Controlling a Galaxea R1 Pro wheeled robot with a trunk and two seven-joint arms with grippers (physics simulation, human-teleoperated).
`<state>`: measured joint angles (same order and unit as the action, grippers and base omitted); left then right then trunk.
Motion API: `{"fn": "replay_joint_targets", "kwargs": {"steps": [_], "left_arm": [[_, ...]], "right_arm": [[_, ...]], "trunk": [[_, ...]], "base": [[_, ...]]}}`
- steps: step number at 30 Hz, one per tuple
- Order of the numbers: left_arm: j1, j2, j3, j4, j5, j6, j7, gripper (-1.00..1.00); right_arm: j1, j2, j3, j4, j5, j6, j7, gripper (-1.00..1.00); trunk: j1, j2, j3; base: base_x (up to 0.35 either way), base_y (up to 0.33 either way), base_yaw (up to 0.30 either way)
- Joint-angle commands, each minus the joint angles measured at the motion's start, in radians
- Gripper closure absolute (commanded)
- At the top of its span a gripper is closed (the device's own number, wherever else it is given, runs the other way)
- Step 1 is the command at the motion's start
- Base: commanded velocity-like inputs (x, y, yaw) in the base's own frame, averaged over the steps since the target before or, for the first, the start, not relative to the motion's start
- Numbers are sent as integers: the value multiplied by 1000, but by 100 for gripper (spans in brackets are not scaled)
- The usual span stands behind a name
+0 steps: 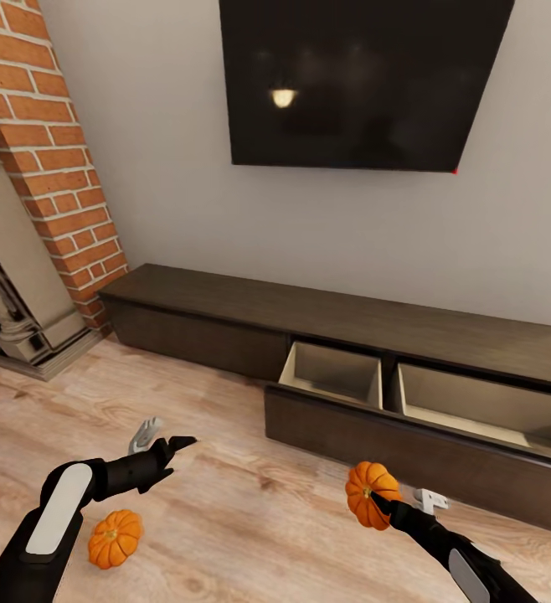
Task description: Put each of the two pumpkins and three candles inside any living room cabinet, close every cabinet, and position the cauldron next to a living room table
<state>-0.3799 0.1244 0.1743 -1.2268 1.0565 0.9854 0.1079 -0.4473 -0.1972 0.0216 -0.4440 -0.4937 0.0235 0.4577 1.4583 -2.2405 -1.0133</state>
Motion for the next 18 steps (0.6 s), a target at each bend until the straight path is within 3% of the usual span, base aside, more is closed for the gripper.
{"fn": "replay_joint_targets", "kwargs": {"steps": [1,11,18], "left_arm": [[0,0,1,0,11,4,10,-100],[0,0,1,0,11,4,10,-100],[0,0,1,0,11,3,10,-100]], "right_arm": [[-1,-1,1,-1,-12,2,3,100],[-1,0,1,-1,-11,2,3,100],[-1,0,1,-1,-11,1,3,100]], "trunk": [[0,0,-1],[0,0,-1],[0,0,-1]], "base": [[49,291,0],[108,289,0],[11,290,0]]}}
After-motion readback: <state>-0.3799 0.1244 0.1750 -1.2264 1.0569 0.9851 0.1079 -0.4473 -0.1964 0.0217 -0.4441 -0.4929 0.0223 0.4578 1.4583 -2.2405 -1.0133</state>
